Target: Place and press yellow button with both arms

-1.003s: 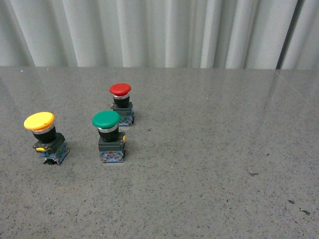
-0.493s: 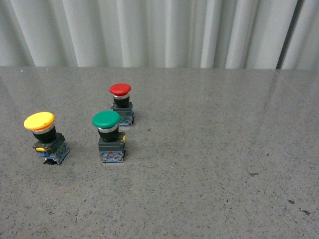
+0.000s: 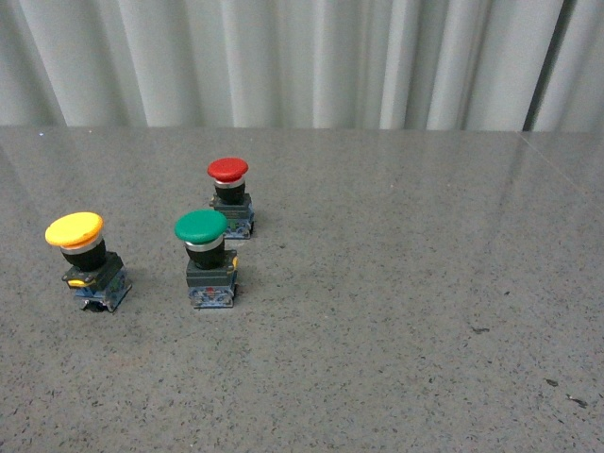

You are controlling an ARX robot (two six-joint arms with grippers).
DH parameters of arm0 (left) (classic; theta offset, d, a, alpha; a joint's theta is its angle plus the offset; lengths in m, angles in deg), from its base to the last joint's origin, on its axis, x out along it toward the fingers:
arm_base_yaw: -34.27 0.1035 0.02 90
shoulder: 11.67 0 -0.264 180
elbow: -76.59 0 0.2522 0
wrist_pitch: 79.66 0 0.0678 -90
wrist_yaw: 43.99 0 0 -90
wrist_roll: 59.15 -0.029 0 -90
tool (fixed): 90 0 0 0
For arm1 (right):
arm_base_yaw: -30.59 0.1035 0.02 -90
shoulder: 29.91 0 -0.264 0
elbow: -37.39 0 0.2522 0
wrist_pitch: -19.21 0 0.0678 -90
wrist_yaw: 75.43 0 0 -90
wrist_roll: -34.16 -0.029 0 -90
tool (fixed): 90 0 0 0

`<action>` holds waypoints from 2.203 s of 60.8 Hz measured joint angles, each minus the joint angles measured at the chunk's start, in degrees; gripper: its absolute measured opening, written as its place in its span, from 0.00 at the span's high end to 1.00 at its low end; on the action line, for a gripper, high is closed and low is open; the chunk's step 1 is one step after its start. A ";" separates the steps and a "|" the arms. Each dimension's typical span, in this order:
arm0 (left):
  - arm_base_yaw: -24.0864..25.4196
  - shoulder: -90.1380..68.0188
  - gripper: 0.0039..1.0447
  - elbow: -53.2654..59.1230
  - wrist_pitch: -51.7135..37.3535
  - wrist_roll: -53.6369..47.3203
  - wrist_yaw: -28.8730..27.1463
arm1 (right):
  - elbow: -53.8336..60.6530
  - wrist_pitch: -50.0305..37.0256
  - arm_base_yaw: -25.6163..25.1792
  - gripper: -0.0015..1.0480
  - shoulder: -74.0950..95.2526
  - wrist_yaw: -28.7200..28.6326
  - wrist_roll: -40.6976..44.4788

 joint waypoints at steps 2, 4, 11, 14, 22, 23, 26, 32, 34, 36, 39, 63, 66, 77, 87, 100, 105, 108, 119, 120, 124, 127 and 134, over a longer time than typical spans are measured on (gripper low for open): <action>0.00 0.00 0.06 0.00 0.00 0.00 0.00 | 0.00 0.00 0.00 0.06 0.00 0.00 0.00; -0.59 -0.44 0.06 -0.39 2.03 0.15 -1.55 | 0.00 0.00 0.00 0.06 0.00 0.00 -0.02; -3.76 -33.51 0.06 -19.50 -5.73 -2.78 -13.60 | 0.00 0.00 0.00 0.06 0.00 0.00 0.00; -3.85 -54.55 0.06 -30.71 -9.38 -5.40 -6.51 | 0.00 0.00 0.00 0.06 0.00 0.00 0.00; -5.77 -77.81 0.06 -41.79 -4.22 -3.80 2.99 | 0.00 0.02 0.00 0.06 0.00 0.00 0.00; -5.77 -78.55 0.06 -41.48 -5.49 -3.85 3.19 | 0.00 0.00 0.00 0.06 0.00 0.00 0.00; -5.75 -81.18 0.06 -38.77 -6.64 -4.52 3.06 | 0.00 0.00 0.00 0.06 0.00 0.00 0.00; -5.68 -82.42 0.16 -36.92 -9.18 -5.22 3.06 | 0.00 0.00 0.00 0.06 0.00 0.00 0.00; -5.77 -82.42 0.35 -36.89 -9.44 -5.35 2.62 | 0.00 0.00 0.00 0.06 0.00 0.00 0.00; -6.08 -82.36 0.48 -36.83 -9.40 -5.55 2.36 | 0.00 0.02 0.00 0.06 0.00 0.00 0.00; -6.27 -82.09 0.55 -36.76 -9.25 -5.90 2.03 | 0.00 0.00 0.00 0.06 0.00 0.00 0.00; -10.21 -71.30 0.66 -44.19 -4.28 -7.50 -2.67 | 0.00 0.00 0.00 0.06 0.00 0.00 0.00; -12.59 -71.78 0.66 -48.89 -4.37 -7.06 -4.22 | 0.00 0.00 0.00 0.06 0.00 0.00 0.00; -25.03 -84.89 0.67 -60.94 -2.86 -1.77 -7.89 | 0.00 0.02 0.00 0.06 0.00 0.00 0.00; -33.70 -94.09 0.67 -64.78 -4.13 5.66 -10.03 | 0.00 0.00 0.00 0.06 0.00 0.00 0.00; -34.14 -98.57 0.67 -64.28 -5.62 12.61 -10.88 | 0.00 0.02 0.00 0.06 0.00 0.00 0.00; -34.18 -99.62 0.67 -64.04 -6.32 14.67 -11.15 | 0.00 0.00 0.00 0.06 0.00 0.00 0.00; -34.27 -100.21 0.67 -63.63 -6.36 15.32 -11.28 | 0.00 0.00 0.00 0.06 0.00 0.00 0.00; -35.12 -102.36 0.67 -62.25 -6.29 16.70 -11.39 | 0.00 0.02 0.00 0.06 0.00 0.00 0.00; -35.21 -102.49 0.67 -62.20 -6.29 16.76 -11.37 | 0.00 0.02 0.00 0.06 0.00 0.00 0.00; -35.36 -103.23 0.67 -62.10 -6.49 17.18 -11.43 | 0.00 0.02 0.00 0.06 0.00 0.00 0.00; -35.52 -103.54 0.67 -62.10 -6.78 17.46 -11.43 | 0.00 0.02 0.00 0.06 0.00 0.00 0.00; -35.56 -104.45 0.67 -62.10 -6.95 17.73 -11.54 | 0.00 0.00 0.00 0.06 0.00 0.00 0.00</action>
